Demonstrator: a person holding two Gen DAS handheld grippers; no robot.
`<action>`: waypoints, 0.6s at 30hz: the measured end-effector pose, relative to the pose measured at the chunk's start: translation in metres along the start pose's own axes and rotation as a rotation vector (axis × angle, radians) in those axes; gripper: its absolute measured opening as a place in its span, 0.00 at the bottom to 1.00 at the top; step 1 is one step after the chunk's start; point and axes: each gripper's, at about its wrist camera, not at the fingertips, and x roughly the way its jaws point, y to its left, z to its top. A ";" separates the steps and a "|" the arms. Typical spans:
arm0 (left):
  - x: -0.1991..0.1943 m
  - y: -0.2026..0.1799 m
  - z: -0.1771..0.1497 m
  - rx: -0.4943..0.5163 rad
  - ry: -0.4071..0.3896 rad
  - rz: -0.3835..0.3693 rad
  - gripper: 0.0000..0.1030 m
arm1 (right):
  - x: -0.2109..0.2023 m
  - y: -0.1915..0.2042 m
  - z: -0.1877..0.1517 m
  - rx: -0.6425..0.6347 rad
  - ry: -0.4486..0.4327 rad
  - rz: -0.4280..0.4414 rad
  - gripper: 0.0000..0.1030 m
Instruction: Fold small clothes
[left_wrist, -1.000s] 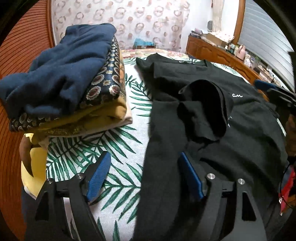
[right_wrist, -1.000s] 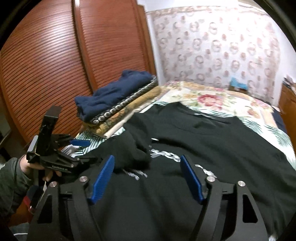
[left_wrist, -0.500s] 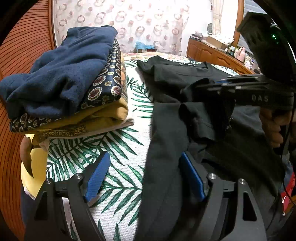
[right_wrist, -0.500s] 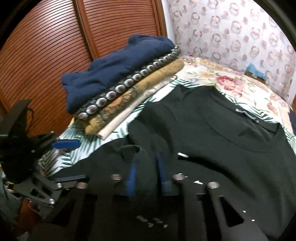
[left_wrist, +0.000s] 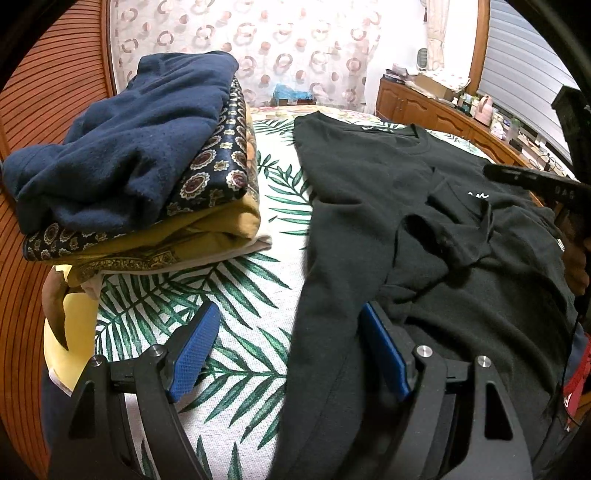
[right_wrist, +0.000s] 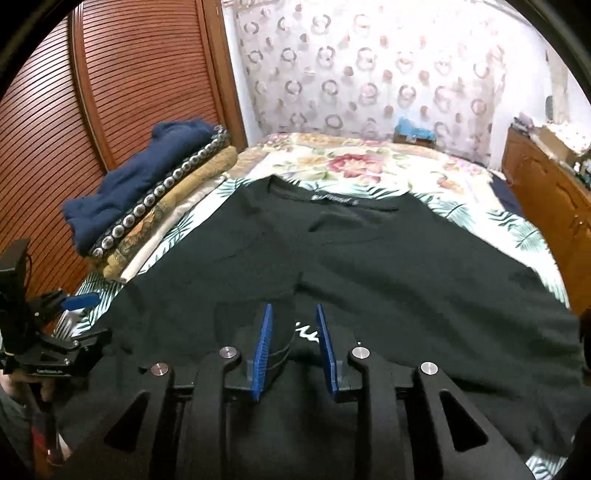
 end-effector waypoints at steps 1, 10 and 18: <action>0.000 0.000 0.000 -0.001 0.001 0.001 0.77 | -0.003 0.003 0.000 0.003 -0.012 0.014 0.31; -0.003 0.003 0.000 -0.031 -0.002 0.029 0.77 | 0.004 0.069 -0.009 -0.142 0.016 0.247 0.47; -0.038 0.021 -0.007 -0.111 -0.076 0.079 0.77 | 0.044 0.100 -0.012 -0.266 0.110 0.266 0.45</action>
